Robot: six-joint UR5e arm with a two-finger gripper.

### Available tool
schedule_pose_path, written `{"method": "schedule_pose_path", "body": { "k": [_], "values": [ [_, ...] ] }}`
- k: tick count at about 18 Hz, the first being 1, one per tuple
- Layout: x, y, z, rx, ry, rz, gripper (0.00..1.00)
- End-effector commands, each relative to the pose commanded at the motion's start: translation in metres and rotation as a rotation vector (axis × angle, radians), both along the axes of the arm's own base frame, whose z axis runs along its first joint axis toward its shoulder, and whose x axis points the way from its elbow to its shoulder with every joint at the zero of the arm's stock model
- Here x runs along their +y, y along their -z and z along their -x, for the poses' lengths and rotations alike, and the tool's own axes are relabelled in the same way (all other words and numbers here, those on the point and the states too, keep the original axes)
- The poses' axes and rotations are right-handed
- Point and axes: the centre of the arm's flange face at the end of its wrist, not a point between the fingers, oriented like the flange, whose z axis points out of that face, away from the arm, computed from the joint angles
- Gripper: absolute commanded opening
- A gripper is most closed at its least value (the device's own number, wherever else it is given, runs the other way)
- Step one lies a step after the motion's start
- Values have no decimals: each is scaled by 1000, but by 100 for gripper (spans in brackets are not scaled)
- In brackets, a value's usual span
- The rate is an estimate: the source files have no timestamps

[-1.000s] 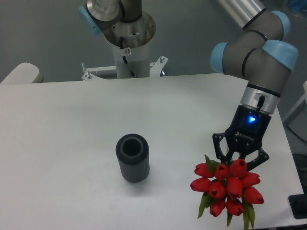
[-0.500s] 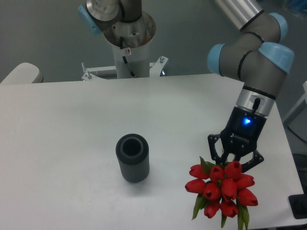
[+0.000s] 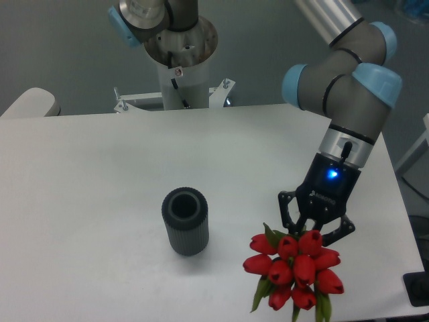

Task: Insert the flowers into the vase
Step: 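Carry the red tulip bouquet in the gripper toward the grey vase, then position the bouquet stems above the vase opening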

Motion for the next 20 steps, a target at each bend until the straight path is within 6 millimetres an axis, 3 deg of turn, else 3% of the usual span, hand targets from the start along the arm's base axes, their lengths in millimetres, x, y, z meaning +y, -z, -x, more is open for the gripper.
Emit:
{"method": "schedule_pose_path", "body": {
  "k": [13,16,20],
  "values": [
    [19,-59,-50,-21,40,-65,12],
    [21,-82,-69,-21,88,-122,12],
    [22,-82,-99,-64,140,-155,12]
  ]
}}
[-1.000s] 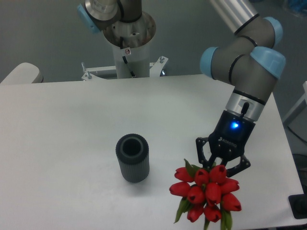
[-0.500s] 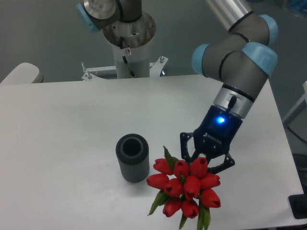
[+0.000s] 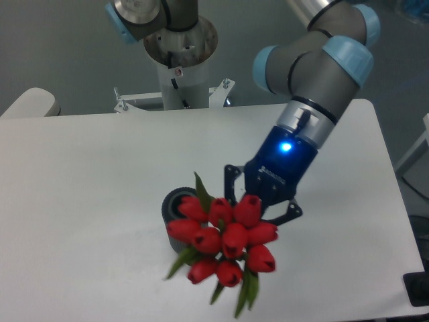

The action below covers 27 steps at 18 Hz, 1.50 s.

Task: Insert the flowers into the vase
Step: 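Position the bouquet stems above the vase opening, then lower the bouquet stems down into the grey vase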

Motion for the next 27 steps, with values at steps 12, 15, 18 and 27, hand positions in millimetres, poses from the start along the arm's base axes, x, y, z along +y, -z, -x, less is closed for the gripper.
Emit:
{"method": "schedule_pose_path", "body": {
  "k": [12,15,18,27],
  "values": [
    [-6,3,-53,-24,118,-99,12],
    [-8,1,-56,-10,182,-185,12],
    [-13,4,-54,-38,202,-229,10],
    [-24,29,-51,-67,188,-222,10]
  ]
}}
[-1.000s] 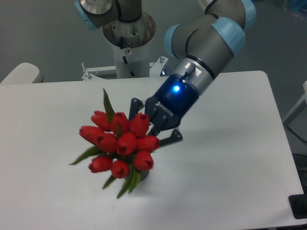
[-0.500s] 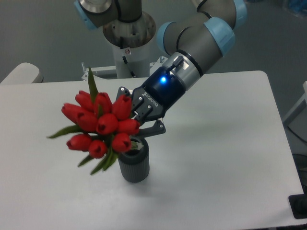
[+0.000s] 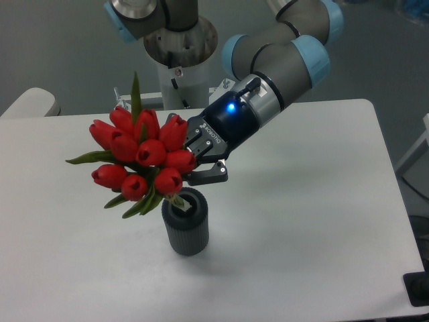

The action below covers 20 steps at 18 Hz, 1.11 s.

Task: Insert the flowers into the vase
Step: 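Lower the bouquet stems down into the grey vase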

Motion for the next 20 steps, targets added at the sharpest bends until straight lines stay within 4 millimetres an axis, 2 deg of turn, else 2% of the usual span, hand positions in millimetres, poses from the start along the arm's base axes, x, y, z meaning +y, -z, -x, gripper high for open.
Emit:
{"method": "schedule_pose_path", "body": {
  "k": [5,13,17,20],
  "values": [
    [-4,26,-6,21,11,-8,10],
    [-7,46,-13,-5,17,0,10],
    [-17,55,-6,-2,11,-28,10],
    [-27,71,-1,-22,8,-67,10]
  ]
}}
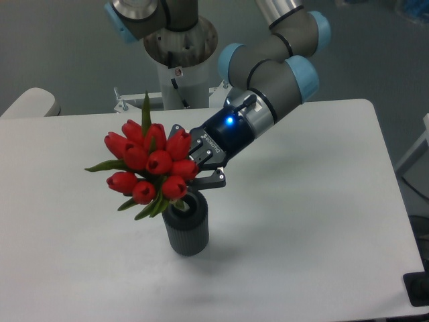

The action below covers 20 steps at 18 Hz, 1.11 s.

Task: Insert the flowers into the vase
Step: 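Lower the bouquet stems down into the grey vase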

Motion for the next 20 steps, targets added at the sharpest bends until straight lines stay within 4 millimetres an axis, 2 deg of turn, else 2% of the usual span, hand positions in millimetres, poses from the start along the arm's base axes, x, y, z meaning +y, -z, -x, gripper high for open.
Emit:
{"method": "schedule_pose_path", "body": {
  "k": [4,8,12,14,20],
  "values": [
    [-2,30,-1,14,3,-9,10],
    [-5,50,-1,8,1,-4,10],
    [-8,60,-5,-9,-1,3,10],
    [-10,61,-2,-10,-7,4,10],
    [-15,86,11,-18,-23,3,11]
  ]
}}
